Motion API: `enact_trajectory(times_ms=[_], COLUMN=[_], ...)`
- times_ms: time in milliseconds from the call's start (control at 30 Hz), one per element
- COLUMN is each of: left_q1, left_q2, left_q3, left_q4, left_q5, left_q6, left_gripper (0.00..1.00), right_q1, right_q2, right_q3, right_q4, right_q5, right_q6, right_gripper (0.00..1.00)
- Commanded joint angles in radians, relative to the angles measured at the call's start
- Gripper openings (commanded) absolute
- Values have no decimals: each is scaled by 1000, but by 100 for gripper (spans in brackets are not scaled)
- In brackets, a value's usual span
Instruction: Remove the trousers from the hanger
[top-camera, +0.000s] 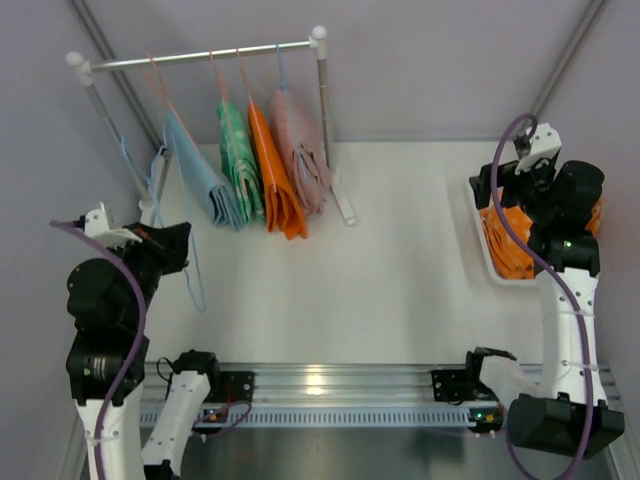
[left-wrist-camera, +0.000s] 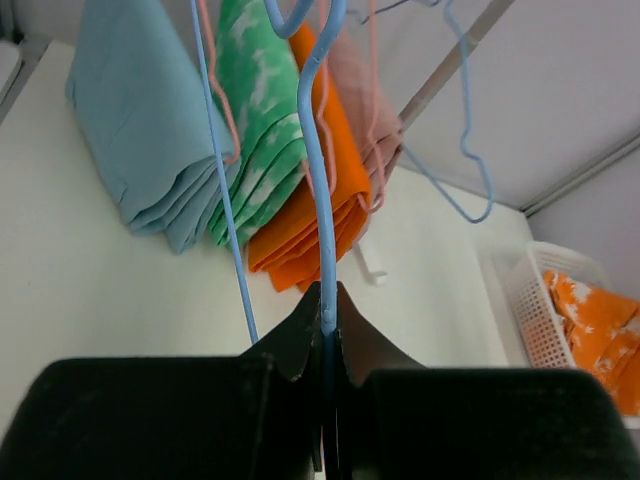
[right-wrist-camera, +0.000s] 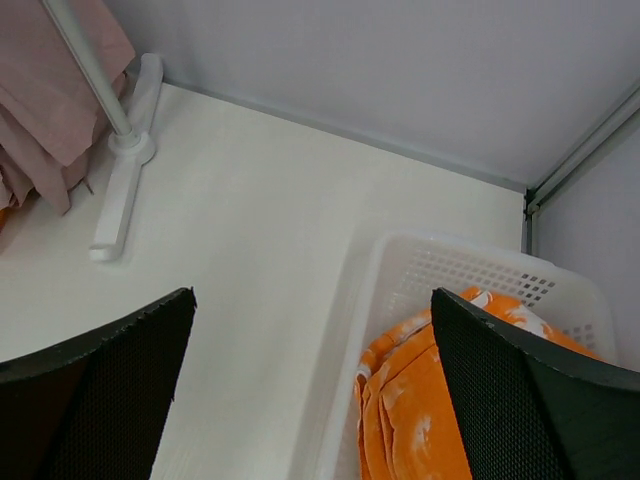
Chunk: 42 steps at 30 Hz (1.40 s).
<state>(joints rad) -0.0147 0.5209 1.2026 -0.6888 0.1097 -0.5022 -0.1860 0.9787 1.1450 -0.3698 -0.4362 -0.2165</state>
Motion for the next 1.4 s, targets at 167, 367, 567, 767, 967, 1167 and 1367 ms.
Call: enact_trajectory(times_ms=[167,367,567,767,967,1167,1367], left_q1=[7,7,83,255,343,369,412], left_q2=[325,497,683,844,988,1080,1122], left_q3=[195,371,570,750,905,946,937], left_q4=[-166,-201,-262,-262,-264,-239,-199], left_q5=[-217,-245,-253,19,168,220,186], left_q6=[111,218,312,416,465,456,358], left_gripper=[0,0,0,0,0,0,0], right_q1=[26,26,26,26,26,26,26], right_q2=[3,17,28,15,-11,-34,-43], right_q3=[45,21,18,-1,-62,-113,-136], right_q4=[6,32,60,81,114,140,152], right_q5=[-6,-21,-53,-81,-90,-113,-125], right_q6=[-11,-9,16,29,2,12,20], right_gripper=[99,99,100,100,99,99,100])
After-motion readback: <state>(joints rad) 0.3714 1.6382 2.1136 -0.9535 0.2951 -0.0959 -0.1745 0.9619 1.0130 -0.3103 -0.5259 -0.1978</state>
